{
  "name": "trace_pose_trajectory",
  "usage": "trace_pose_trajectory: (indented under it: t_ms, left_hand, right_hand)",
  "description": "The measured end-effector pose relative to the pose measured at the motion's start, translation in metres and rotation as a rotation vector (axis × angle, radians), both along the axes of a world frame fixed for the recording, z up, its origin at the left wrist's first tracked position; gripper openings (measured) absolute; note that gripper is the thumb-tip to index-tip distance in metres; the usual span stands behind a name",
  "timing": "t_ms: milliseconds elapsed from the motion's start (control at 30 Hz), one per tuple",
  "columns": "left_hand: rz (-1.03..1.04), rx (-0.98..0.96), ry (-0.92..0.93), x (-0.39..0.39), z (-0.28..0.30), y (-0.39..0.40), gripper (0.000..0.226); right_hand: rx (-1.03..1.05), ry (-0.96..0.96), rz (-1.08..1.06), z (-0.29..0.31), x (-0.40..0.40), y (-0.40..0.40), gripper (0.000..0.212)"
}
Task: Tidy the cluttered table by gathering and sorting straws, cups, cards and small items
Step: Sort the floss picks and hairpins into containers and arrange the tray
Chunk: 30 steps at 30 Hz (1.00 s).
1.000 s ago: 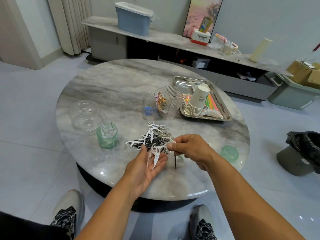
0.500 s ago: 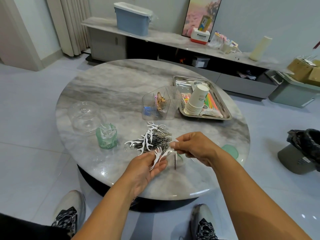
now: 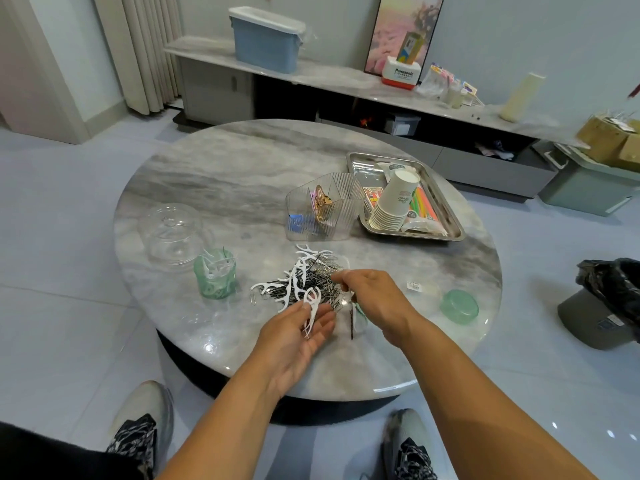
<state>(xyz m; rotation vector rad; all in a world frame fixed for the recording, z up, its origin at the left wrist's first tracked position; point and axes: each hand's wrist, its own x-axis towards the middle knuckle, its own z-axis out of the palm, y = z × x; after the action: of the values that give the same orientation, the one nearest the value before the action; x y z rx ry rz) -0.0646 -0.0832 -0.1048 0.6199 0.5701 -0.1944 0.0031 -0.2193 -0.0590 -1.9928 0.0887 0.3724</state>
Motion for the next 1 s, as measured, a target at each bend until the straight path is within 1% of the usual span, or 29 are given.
trace_pose_trajectory:
  t_ms: [67, 167, 267, 367, 433, 500, 533, 567, 633, 667, 700, 767, 833, 867, 1000]
  left_hand:
    - [0.041, -0.023, -0.014, 0.001, 0.001, 0.000, 0.024]
    - [0.081, -0.074, -0.061, 0.000, 0.002, 0.000, 0.029]
    - [0.097, -0.120, -0.090, 0.000, 0.002, -0.001, 0.036]
    - [0.059, -0.093, -0.130, 0.000, 0.002, -0.001, 0.040]
    - [0.049, -0.056, -0.145, 0.000, 0.001, 0.000, 0.034]
    - [0.085, -0.044, -0.119, 0.000, 0.000, 0.004, 0.019]
    - [0.122, -0.043, -0.095, 0.002, -0.002, 0.007, 0.019]
    - [0.169, -0.044, -0.068, 0.003, -0.004, 0.011, 0.020]
    - [0.246, -0.026, -0.035, 0.006, -0.006, 0.019, 0.019]
    - [0.273, -0.008, -0.026, 0.006, -0.007, 0.023, 0.017]
    - [0.291, 0.010, -0.018, 0.007, -0.008, 0.025, 0.016]
    - [0.309, 0.031, -0.007, 0.007, -0.010, 0.026, 0.017]
    - [0.324, 0.039, -0.004, 0.007, -0.012, 0.025, 0.017]
    - [0.331, 0.045, -0.004, 0.006, -0.012, 0.024, 0.017]
    - [0.340, 0.051, -0.002, 0.006, -0.012, 0.024, 0.016]
  right_hand:
    - [0.067, 0.086, 0.009, 0.000, -0.004, 0.003, 0.026]
    - [0.234, 0.208, 0.010, -0.002, -0.013, 0.009, 0.022]
    - [0.294, 0.231, -0.031, -0.002, -0.021, 0.016, 0.017]
    - [0.275, 0.208, -0.044, -0.003, -0.024, 0.023, 0.021]
    - [0.258, 0.191, -0.026, -0.002, -0.024, 0.028, 0.024]
    - [0.244, 0.156, -0.048, -0.001, -0.021, 0.030, 0.025]
    - [0.207, 0.118, -0.070, 0.000, -0.018, 0.029, 0.022]
    - [0.125, 0.063, -0.090, -0.001, -0.014, 0.026, 0.016]
    - [-0.143, -0.020, -0.064, -0.002, -0.005, 0.014, 0.001]
    - [-0.277, -0.014, 0.004, -0.002, -0.001, 0.009, 0.008]
    - [-0.370, 0.027, 0.085, -0.003, 0.000, 0.004, 0.013]
    - [-0.458, 0.100, 0.204, -0.005, -0.004, 0.005, 0.024]
    - [-0.541, 0.068, 0.250, -0.010, -0.008, 0.012, 0.034]
    - [-0.582, 0.034, 0.265, -0.013, -0.010, 0.016, 0.035]
    - [-0.611, -0.038, 0.295, -0.018, -0.011, 0.023, 0.019]
